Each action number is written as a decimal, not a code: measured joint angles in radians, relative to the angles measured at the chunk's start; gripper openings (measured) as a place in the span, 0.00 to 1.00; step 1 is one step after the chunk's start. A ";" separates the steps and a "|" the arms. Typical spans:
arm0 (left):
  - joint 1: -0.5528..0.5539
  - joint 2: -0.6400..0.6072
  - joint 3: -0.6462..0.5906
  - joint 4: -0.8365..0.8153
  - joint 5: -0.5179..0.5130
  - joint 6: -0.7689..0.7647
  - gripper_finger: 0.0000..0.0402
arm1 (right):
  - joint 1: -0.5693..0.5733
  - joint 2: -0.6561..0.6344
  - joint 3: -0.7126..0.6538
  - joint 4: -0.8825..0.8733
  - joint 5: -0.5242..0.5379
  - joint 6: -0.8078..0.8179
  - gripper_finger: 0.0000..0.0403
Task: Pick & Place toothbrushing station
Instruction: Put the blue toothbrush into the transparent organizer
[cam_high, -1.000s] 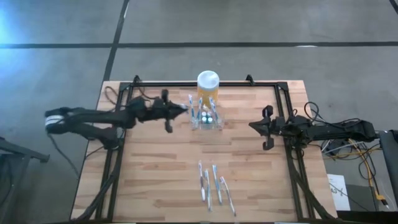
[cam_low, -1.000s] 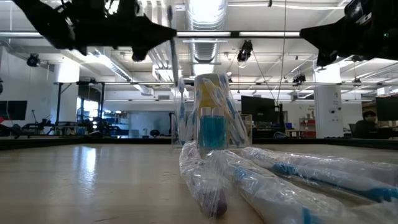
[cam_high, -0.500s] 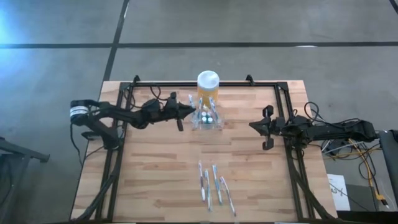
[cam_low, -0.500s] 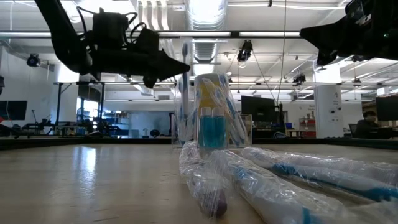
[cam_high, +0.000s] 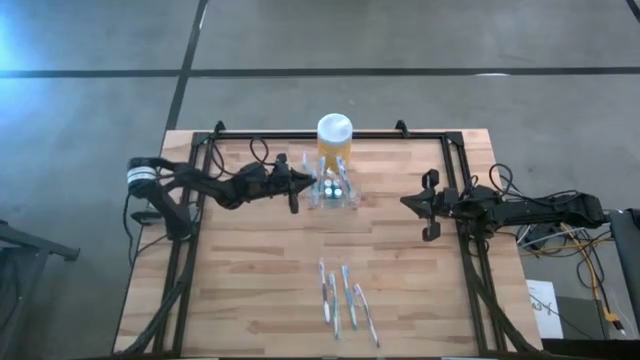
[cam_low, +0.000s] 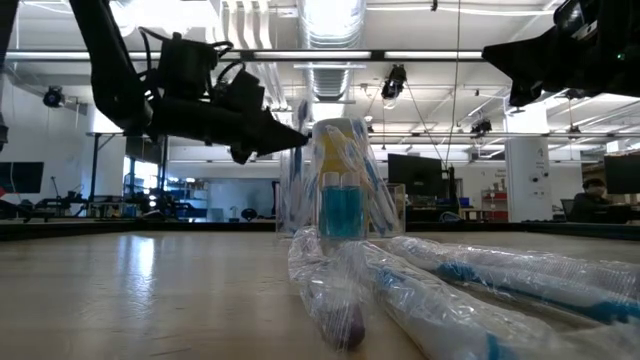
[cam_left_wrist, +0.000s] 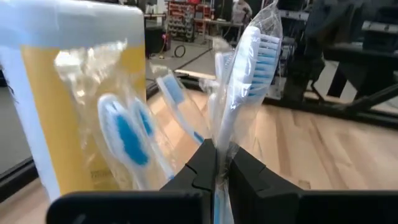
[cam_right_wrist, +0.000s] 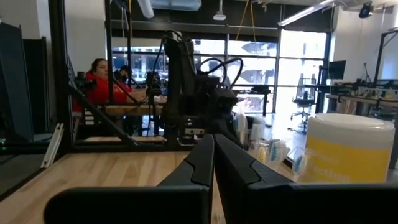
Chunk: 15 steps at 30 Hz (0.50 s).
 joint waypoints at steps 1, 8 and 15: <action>0.000 0.010 0.000 0.005 0.000 0.005 0.05 | 0.000 0.001 0.000 0.000 0.000 0.000 0.02; 0.000 0.059 0.000 0.010 0.001 0.020 0.05 | 0.000 0.002 0.000 -0.005 0.000 0.012 0.02; 0.000 0.061 0.001 -0.002 0.001 -0.005 0.12 | 0.000 0.002 0.000 -0.023 0.000 0.047 0.02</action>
